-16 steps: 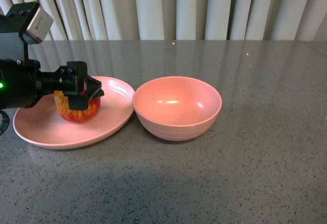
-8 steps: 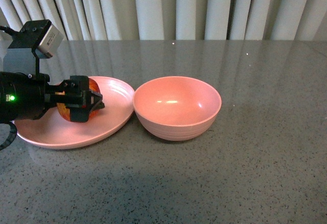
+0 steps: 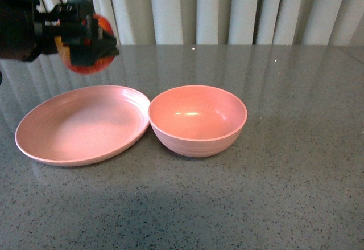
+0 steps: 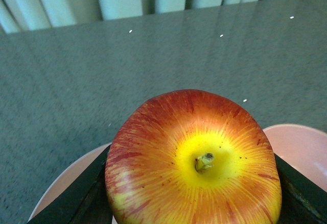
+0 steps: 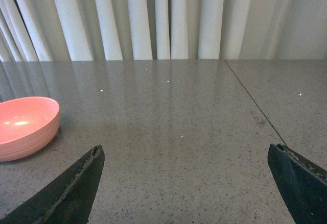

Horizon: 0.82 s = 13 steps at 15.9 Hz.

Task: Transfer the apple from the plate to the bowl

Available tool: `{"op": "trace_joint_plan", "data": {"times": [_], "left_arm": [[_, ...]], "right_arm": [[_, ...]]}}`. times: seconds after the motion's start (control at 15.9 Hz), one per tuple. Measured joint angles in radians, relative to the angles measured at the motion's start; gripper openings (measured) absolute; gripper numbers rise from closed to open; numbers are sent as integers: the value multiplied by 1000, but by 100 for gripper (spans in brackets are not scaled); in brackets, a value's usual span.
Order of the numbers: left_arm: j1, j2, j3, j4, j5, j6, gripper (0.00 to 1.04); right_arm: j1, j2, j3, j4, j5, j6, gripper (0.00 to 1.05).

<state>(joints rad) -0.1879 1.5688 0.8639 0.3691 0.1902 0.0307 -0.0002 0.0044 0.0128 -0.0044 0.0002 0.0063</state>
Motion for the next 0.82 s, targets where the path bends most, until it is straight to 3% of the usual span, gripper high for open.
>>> {"op": "trace_joint_plan", "data": {"times": [0.44, 0.82], "left_arm": [[-256, 82, 120, -57, -71, -10, 71], [-326, 210, 158, -55, -116, -50, 70]], "right_arm": [[0, 0, 0, 0, 0, 0, 98], [0, 0, 0, 0, 0, 0, 98]]}}
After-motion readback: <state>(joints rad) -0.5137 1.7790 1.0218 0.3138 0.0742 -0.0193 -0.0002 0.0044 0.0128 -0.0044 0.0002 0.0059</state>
